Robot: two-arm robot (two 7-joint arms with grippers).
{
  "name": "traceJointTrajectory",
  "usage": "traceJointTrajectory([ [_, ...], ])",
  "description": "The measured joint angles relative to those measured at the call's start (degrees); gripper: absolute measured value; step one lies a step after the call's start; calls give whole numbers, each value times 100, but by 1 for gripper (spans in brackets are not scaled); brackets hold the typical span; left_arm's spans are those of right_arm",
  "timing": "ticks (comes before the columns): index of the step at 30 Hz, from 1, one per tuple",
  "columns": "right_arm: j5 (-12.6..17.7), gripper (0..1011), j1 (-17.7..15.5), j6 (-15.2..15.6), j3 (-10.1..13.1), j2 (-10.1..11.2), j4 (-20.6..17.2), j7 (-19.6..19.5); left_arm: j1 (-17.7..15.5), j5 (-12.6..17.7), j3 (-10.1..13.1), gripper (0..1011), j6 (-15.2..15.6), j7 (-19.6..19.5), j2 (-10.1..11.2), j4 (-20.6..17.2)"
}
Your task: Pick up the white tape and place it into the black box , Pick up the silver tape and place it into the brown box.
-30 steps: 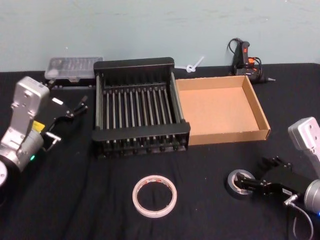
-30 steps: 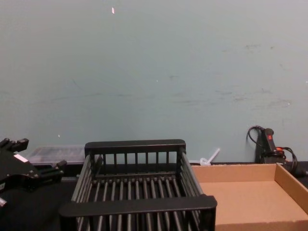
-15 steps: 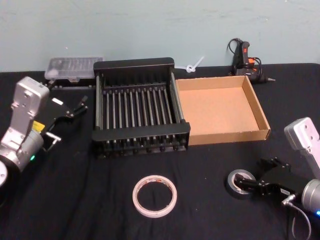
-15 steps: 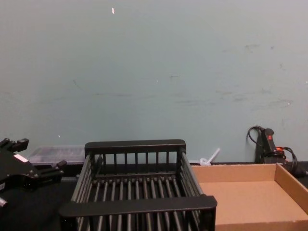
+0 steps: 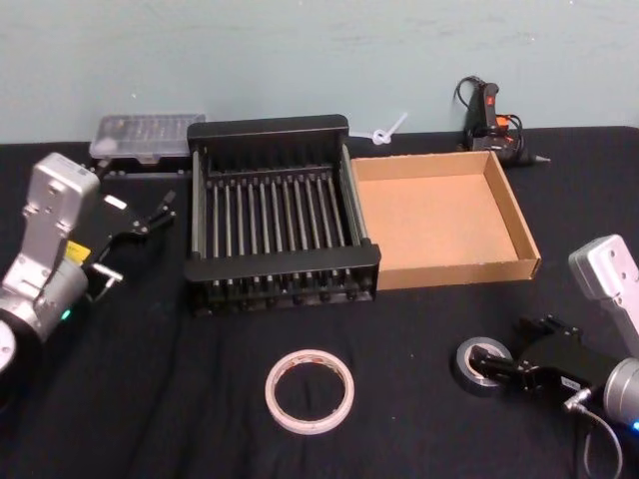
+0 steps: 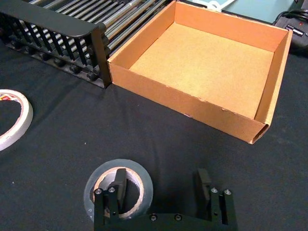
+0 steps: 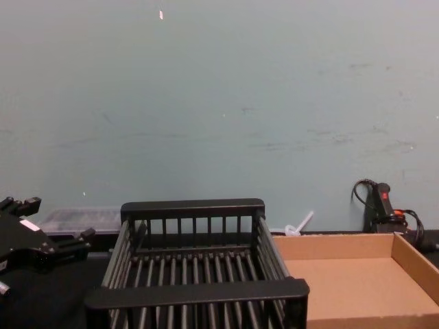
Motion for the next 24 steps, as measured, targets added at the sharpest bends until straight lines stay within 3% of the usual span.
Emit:
traceJointTrajectory([
  [9, 12, 734, -4, -9, -2, 5, -5, -3, 0, 0, 0, 1001, 0, 0, 0, 0],
  [24, 11, 243, -4, -13, -2, 9, -7, -10, 0, 0, 0, 1001, 0, 0, 0, 0],
])
